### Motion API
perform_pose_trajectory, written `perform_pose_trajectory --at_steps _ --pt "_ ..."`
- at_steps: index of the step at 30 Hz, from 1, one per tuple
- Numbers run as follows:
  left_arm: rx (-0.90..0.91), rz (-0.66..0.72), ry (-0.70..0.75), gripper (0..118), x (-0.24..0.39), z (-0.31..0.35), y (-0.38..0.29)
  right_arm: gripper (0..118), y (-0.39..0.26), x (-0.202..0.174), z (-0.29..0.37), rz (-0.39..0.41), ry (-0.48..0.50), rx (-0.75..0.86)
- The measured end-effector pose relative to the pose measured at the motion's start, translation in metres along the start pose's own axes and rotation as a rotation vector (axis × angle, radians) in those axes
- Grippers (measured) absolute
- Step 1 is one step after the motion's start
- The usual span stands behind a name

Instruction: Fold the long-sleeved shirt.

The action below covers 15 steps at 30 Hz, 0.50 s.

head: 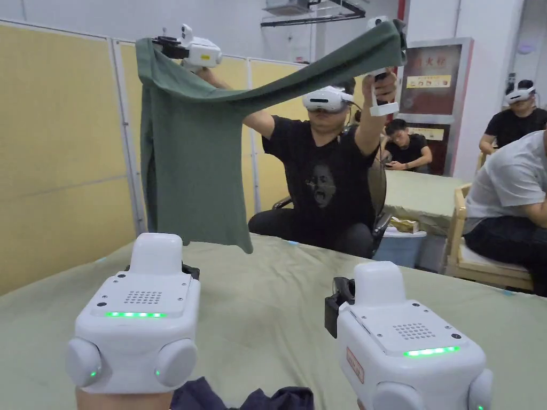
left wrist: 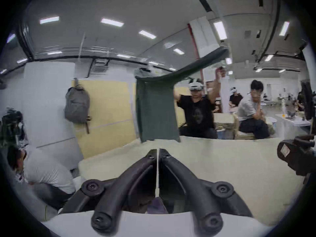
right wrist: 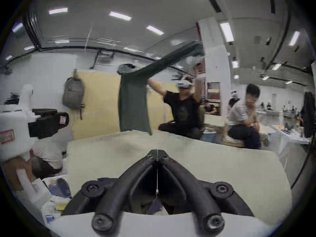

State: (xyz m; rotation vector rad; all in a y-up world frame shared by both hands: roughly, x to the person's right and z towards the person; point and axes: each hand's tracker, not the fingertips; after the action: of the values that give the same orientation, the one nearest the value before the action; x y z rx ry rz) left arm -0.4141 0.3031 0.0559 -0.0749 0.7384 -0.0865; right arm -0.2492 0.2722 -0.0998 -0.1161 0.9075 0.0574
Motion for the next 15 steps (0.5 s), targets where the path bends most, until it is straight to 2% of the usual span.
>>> perform_pose_trajectory --at_steps 1,5,8,12,13,14,15 --pt "-0.012 0.008 0.014 5 -0.008 0.003 -0.002 11 0.0 -0.01 -0.004 0.008 -0.02 0.008" --pt "-0.044 -0.006 0.079 5 -0.037 0.004 -0.017 11 -0.003 -0.038 -0.015 -0.009 0.077 0.019" --pt "-0.087 -0.018 0.092 5 -0.044 0.002 -0.028 11 -0.009 -0.045 -0.017 -0.017 0.095 0.011" --pt "-0.239 -0.003 0.008 6 -0.041 -0.017 -0.052 11 -0.031 -0.047 -0.029 0.031 0.13 -0.017" --pt "-0.283 -0.014 -0.005 10 -0.038 -0.026 -0.059 11 -0.039 -0.048 -0.033 0.069 0.124 -0.034" --pt "-0.363 -0.01 -0.02 24 -0.039 -0.039 -0.07 11 -0.048 -0.047 -0.036 0.095 0.122 -0.055" --pt "-0.415 0.031 -0.044 57 -0.037 -0.05 -0.083 11 -0.057 -0.045 -0.039 0.095 0.128 -0.075"
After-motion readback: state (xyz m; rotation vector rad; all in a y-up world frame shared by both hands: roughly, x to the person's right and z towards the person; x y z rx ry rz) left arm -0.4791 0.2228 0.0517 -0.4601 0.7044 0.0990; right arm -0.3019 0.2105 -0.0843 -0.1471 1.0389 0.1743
